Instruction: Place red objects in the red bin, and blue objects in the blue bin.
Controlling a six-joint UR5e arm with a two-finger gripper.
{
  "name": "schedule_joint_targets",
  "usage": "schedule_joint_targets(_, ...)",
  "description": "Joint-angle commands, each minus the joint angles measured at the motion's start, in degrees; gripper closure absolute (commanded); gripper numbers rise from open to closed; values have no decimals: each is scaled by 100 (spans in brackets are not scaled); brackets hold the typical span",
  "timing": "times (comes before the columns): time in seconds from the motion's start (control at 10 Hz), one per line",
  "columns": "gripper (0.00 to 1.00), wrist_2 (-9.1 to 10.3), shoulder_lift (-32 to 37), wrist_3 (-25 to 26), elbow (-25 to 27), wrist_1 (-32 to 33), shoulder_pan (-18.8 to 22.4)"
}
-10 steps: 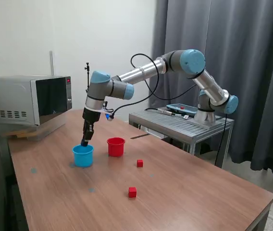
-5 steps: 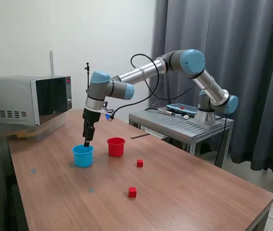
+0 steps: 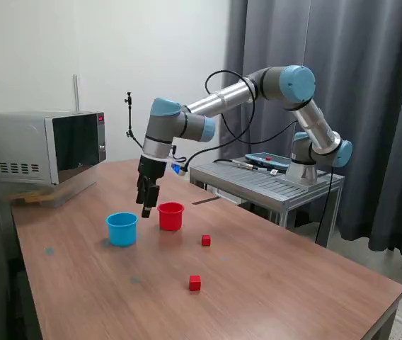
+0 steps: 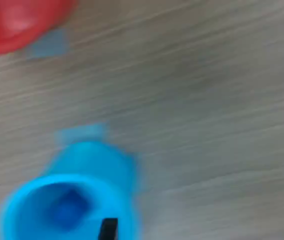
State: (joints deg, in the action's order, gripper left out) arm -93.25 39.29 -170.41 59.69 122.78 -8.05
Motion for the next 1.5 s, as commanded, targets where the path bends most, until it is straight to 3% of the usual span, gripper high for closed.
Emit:
schedule_joint_targets(0.0, 0, 683, 175, 17, 261, -43, 496)
schedule_joint_targets(0.4, 0, 799, 193, 192, 482, -61, 682)
schedule_joint_targets(0.6, 0, 1158, 97, 298, 578, -61, 761)
schedule_joint_targets(0.9, 0, 1344, -114, 298, 544, -61, 902)
schedule_joint_targets(1.0, 0, 1484, -149, 307, 544, -61, 954)
schedule_joint_targets(1.4, 0, 1547, -298, 764, 299, -70, 1139)
